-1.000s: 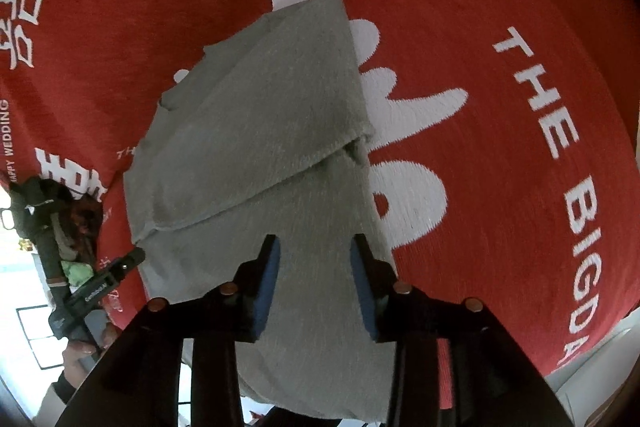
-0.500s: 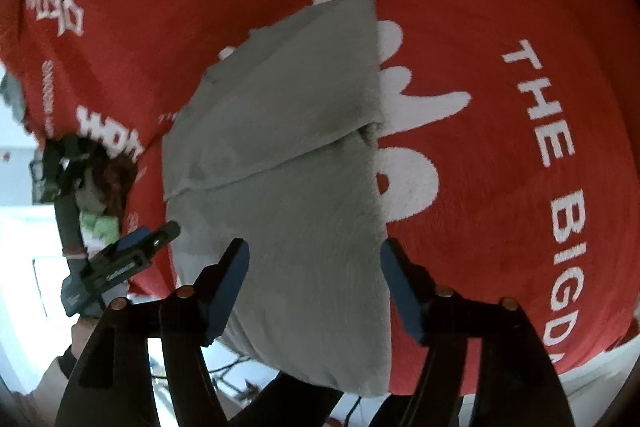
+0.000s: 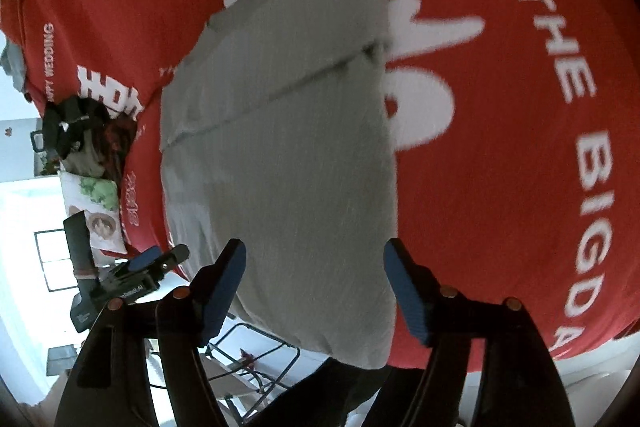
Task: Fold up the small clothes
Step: 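Grasp the sweater hem with both grippers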
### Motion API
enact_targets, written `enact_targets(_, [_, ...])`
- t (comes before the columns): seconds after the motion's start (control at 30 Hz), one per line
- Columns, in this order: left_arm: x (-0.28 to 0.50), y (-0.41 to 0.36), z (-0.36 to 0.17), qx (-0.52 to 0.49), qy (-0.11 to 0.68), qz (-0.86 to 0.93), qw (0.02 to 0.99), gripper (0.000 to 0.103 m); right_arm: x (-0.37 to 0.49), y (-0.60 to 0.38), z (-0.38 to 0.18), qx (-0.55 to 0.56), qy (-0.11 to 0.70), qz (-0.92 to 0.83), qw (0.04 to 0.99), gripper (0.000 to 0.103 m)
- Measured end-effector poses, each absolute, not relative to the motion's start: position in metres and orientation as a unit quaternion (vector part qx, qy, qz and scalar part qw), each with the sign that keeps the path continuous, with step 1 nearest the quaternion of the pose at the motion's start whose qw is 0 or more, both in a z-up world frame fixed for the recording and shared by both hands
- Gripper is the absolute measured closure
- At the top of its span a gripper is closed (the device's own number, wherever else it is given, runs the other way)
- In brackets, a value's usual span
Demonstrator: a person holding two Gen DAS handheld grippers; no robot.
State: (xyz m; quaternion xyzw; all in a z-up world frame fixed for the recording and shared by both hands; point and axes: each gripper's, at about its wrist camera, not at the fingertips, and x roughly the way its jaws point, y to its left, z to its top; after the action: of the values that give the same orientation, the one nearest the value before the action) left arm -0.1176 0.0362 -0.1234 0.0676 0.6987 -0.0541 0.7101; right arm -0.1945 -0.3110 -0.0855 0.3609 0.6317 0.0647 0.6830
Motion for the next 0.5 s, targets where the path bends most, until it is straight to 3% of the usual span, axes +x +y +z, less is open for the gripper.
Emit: enact_targets(0.5, [-0.179, 0.151, -0.188, -0.023, 0.72, -0.055, 0.691, 0.001, -0.315, -0.239, -0.164, 0.37, 0.688, 0.037, 0.623, 0.028])
